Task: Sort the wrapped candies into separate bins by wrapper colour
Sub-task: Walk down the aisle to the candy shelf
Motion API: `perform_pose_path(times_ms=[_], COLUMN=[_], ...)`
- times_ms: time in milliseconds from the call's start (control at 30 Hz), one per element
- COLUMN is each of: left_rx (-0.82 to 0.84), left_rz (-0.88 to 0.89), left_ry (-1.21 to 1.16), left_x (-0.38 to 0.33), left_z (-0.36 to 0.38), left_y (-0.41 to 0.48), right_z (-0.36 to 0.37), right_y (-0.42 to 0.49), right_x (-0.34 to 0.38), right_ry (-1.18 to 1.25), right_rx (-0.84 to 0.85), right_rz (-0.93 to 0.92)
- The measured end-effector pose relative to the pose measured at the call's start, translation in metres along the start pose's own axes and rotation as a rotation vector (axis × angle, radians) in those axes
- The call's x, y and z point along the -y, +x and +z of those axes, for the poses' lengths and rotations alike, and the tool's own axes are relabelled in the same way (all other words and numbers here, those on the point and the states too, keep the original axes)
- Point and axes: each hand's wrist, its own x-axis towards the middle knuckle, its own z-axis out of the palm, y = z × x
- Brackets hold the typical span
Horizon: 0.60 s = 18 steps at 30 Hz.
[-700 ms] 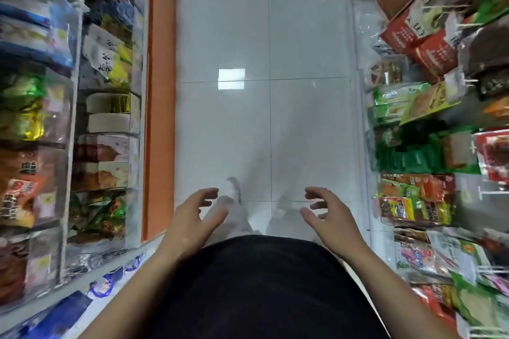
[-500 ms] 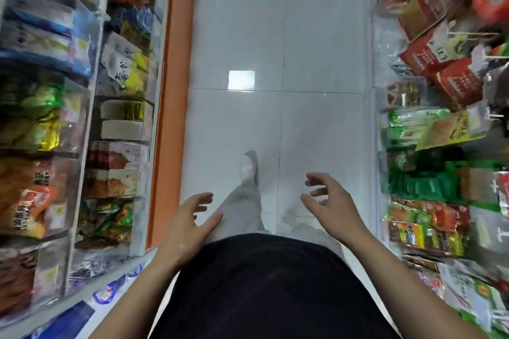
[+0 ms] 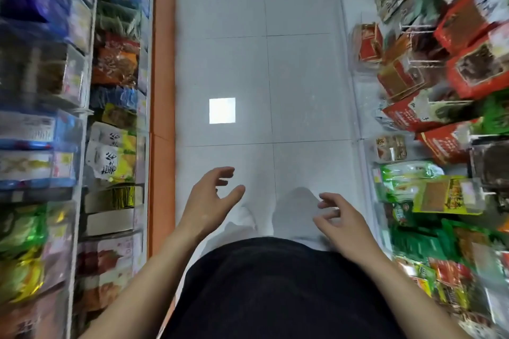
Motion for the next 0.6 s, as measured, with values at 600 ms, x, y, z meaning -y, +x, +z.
perform_pose_path(times_ms=[600], left_rx=[-0.077], left_rz=[-0.141], left_ry=[0.031], left_x=[-0.162], left_z=[-0.082], left_y=[0.305], right_z=[-0.125], right_y=[0.366], right_x=[0.265], right_ry=[-0.188], right_rx=[0.160], right_rz=[-0.234])
